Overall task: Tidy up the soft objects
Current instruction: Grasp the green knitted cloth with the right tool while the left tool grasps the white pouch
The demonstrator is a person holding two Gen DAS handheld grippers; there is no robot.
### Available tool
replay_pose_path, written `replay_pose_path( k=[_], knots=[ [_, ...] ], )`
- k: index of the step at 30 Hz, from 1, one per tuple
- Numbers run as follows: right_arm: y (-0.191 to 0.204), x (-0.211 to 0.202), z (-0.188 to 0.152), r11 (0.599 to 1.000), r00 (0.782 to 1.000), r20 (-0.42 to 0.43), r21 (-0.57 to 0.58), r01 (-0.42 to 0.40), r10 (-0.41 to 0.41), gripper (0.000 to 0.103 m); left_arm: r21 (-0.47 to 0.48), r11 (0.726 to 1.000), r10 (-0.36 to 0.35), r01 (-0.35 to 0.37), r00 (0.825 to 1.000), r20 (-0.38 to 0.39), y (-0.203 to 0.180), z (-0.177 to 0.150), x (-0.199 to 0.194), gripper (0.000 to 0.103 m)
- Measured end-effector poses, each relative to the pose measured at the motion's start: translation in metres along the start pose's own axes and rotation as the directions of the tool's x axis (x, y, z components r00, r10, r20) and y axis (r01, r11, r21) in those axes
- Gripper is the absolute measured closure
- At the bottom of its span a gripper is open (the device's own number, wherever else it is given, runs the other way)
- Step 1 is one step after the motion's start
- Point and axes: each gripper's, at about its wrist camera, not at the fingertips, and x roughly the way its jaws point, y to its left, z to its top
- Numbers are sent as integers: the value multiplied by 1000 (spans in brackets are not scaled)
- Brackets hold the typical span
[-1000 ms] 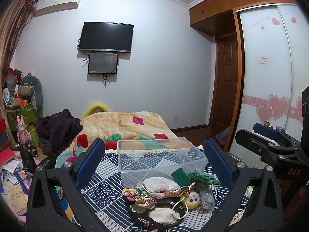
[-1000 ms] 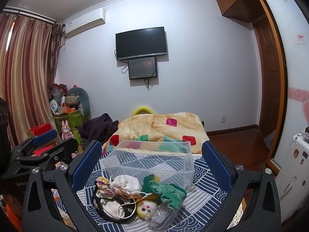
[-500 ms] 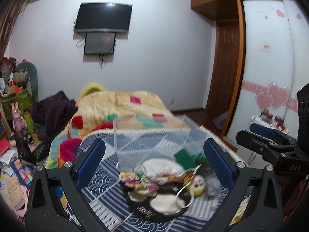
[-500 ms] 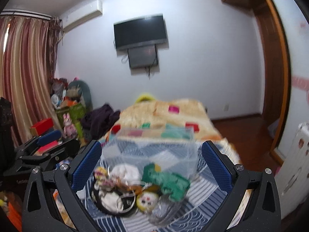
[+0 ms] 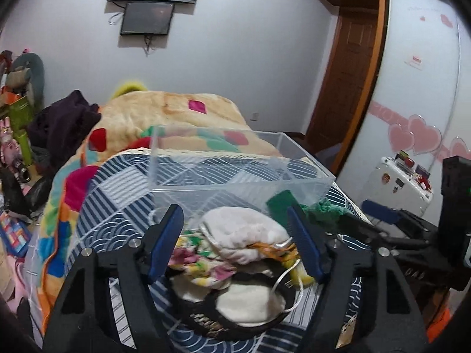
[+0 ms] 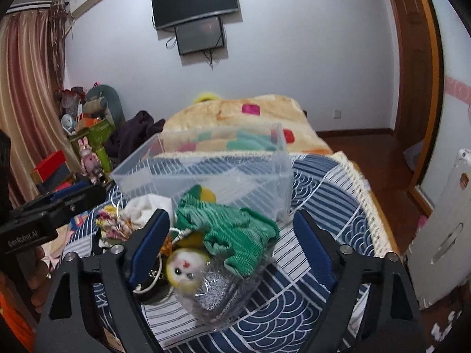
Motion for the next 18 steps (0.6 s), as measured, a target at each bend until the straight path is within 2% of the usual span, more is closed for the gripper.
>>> replay_pose_path(
  k=[2, 6, 10, 12, 13, 14, 18],
  knots=[
    [0, 6, -2, 1000, 1000, -22, 3, -4, 4, 30, 0, 1000, -3, 3, 1000, -20, -2, -1, 9, 31],
    [-3, 14, -6, 1000, 998, -56, 17, -5, 6, 37, -29, 999, 13, -15, 997, -74, 3, -6, 32, 31],
    [-10, 18, -9, 999, 997, -76, 47, 2, 2, 56, -55, 998, 10, -17, 993, -118, 11, -14, 48, 35],
    [-13, 21, -10, 998, 996, -84, 64, -10, 15, 61, -56, 998, 2, -9, 993, -119, 12, -15, 50, 42],
    [-14, 21, -10, 997, 996, -84, 74, -17, 23, 68, -49, 999, -5, -1, 994, -112, 10, -16, 50, 54],
    [-15, 21, -11, 996, 996, -86, 85, -31, 38, 73, -45, 999, -9, 4, 994, -111, 10, -17, 50, 57],
    [-12, 18, -11, 995, 996, -75, 88, -38, 44, 78, -28, 1000, -14, 11, 994, -110, 7, -20, 50, 64]
  ],
)
